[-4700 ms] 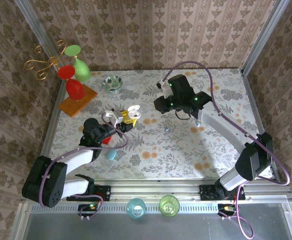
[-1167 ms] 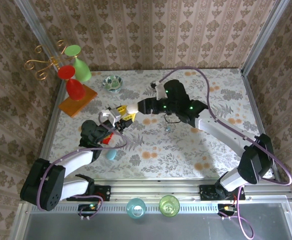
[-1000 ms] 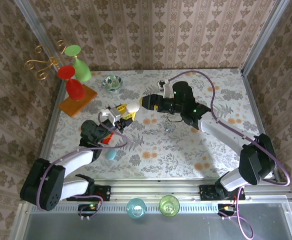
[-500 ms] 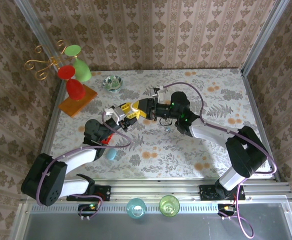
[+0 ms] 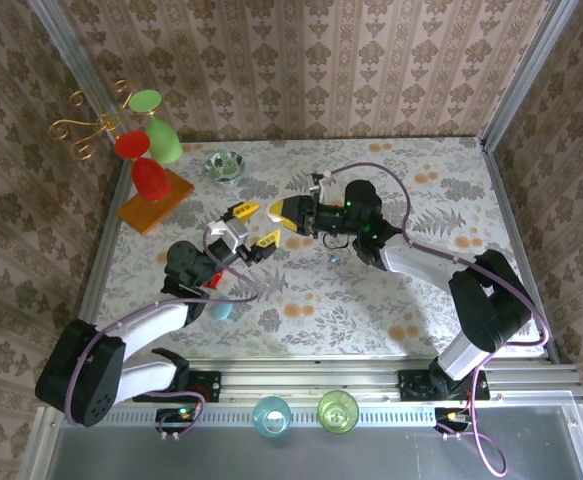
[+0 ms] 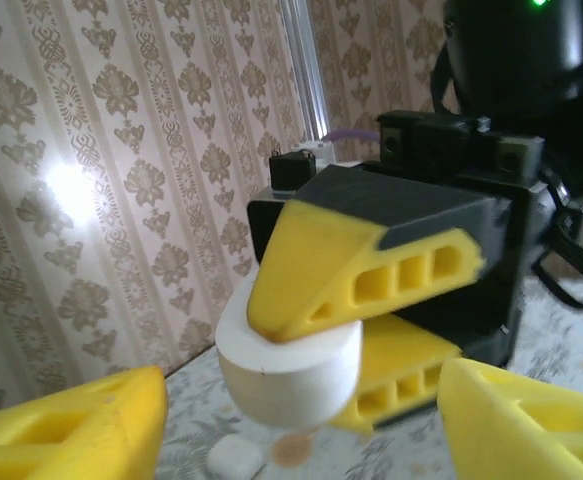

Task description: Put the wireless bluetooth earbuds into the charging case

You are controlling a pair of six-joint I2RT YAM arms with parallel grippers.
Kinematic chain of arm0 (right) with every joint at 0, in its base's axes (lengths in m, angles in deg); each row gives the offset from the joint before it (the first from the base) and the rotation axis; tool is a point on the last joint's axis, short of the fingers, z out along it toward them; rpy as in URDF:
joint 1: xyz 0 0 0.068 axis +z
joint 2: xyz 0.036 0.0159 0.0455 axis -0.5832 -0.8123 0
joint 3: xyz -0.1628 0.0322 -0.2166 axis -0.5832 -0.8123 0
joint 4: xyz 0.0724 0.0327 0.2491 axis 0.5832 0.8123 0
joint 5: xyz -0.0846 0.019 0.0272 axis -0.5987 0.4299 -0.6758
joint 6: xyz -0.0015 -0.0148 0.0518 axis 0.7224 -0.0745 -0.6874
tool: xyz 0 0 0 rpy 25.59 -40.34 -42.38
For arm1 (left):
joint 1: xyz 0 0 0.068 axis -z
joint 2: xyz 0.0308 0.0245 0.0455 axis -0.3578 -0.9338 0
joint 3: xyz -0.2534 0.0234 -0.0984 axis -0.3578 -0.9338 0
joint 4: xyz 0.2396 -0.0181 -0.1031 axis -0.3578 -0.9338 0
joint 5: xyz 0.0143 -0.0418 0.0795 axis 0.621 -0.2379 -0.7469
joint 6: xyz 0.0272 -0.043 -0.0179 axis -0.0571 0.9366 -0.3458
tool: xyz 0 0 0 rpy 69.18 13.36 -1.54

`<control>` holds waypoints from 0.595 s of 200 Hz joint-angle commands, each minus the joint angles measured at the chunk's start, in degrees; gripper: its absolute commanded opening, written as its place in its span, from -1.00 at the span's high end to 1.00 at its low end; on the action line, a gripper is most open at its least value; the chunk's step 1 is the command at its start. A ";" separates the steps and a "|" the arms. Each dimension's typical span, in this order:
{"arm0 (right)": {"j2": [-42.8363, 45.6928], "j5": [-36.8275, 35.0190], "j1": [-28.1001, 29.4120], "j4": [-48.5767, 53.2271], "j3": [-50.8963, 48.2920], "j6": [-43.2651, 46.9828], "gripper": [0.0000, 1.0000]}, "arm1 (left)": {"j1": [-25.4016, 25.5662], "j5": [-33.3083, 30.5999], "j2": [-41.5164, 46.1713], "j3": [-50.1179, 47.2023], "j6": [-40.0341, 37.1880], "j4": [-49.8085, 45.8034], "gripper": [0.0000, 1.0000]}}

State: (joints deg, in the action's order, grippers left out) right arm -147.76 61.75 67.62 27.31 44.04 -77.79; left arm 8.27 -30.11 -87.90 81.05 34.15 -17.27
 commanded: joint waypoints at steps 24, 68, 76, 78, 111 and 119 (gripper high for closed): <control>-2.50 -12.63 -5.27 24.23 4.24 22.25 0.56 | 0.81 -2.42 8.79 -1.98 -8.33 -20.51 -0.82; -15.70 -20.08 -10.55 34.05 13.95 32.04 0.55 | 1.18 -2.95 13.29 -2.20 -9.35 -33.73 -1.00; -18.61 -20.09 -11.52 34.66 16.14 32.22 0.55 | 1.18 -3.23 13.34 -2.20 -9.12 -34.46 -1.00; -19.35 -20.18 -11.74 34.82 16.65 32.23 0.55 | 1.18 -3.24 13.34 -2.21 -9.05 -34.69 -1.00; -28.84 -20.38 -14.29 37.78 24.68 32.41 0.55 | 1.35 -3.93 13.35 -2.21 -8.61 -36.06 -1.00; -30.25 -20.65 -14.57 38.11 25.86 32.41 0.54 | 1.35 -4.25 13.39 -2.21 -8.47 -36.18 -1.00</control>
State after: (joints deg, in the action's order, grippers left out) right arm -174.07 43.52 54.09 61.01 65.20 -47.98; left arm 9.34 -33.30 -75.27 79.24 26.61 -50.79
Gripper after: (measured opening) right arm 0.317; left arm 0.999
